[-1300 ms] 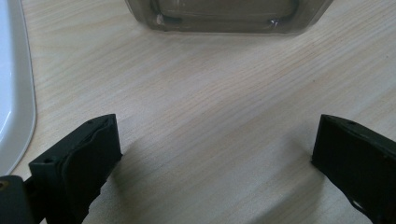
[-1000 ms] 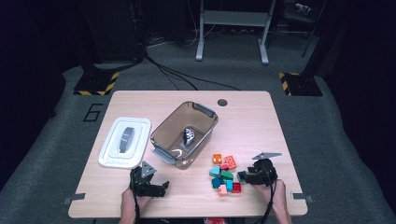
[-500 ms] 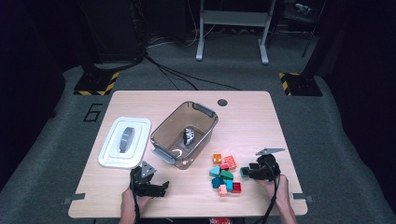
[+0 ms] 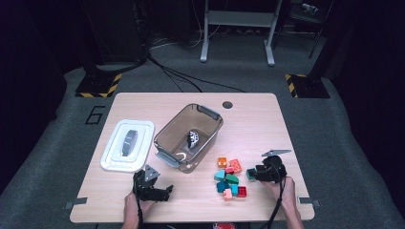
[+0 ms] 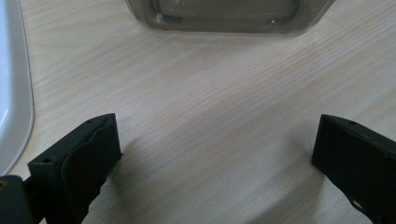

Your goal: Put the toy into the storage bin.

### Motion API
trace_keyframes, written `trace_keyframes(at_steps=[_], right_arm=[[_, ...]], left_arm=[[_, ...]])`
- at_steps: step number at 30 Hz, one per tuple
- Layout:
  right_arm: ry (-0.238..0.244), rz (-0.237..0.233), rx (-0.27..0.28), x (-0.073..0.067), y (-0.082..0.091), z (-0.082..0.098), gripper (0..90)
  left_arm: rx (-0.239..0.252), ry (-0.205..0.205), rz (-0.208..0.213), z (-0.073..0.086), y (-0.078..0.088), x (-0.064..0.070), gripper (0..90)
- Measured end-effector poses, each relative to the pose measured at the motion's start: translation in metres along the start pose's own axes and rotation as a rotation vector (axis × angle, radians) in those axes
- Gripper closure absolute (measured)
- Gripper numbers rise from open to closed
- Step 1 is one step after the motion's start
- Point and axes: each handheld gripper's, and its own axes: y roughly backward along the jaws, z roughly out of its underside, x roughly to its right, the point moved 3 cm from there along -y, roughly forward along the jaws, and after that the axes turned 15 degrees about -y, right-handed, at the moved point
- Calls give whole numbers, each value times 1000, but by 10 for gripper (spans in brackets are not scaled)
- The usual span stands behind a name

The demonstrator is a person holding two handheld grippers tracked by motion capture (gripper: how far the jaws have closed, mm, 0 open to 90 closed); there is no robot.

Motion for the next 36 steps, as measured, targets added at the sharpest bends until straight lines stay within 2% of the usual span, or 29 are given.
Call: trace_keyframes(at_steps=[1,3,11,13,15,16,18,19,20,23,25,27,32,36], right_arm=[[14,14,8,3,1,-2,531],[-12,24,1,5,2,-2,536],[6,54,-16,15,5,-11,547],[23,51,-15,15,6,-13,546],[11,5,5,10,9,-14,532],[1,-1,3,8,10,-14,526],[16,-10,6,4,8,-13,513],[-3,-4,-10,1,7,-11,496],[15,6,-9,1,5,-11,481],[1,58,-24,-1,0,-7,440],[-1,82,-35,0,-3,-4,477],[-17,98,-28,0,-3,-2,554],[-25,93,-21,5,1,-4,584],[-6,85,-5,4,7,-11,586]], left_arm=[[0,1,-1,0,0,0,8],[0,1,-1,0,0,0,8],[0,0,-1,0,0,0,8],[2,7,-1,0,0,0,8],[0,4,0,0,0,0,8],[0,4,0,0,0,0,8],[0,0,-1,0,0,0,8],[0,5,0,0,0,0,8],[0,0,-1,0,0,0,8],[0,-1,0,0,0,0,8],[0,-1,0,0,0,0,8],[-1,-2,-1,0,0,0,8],[-1,-2,-1,0,0,0,8],[0,-2,-1,0,0,0,8]])
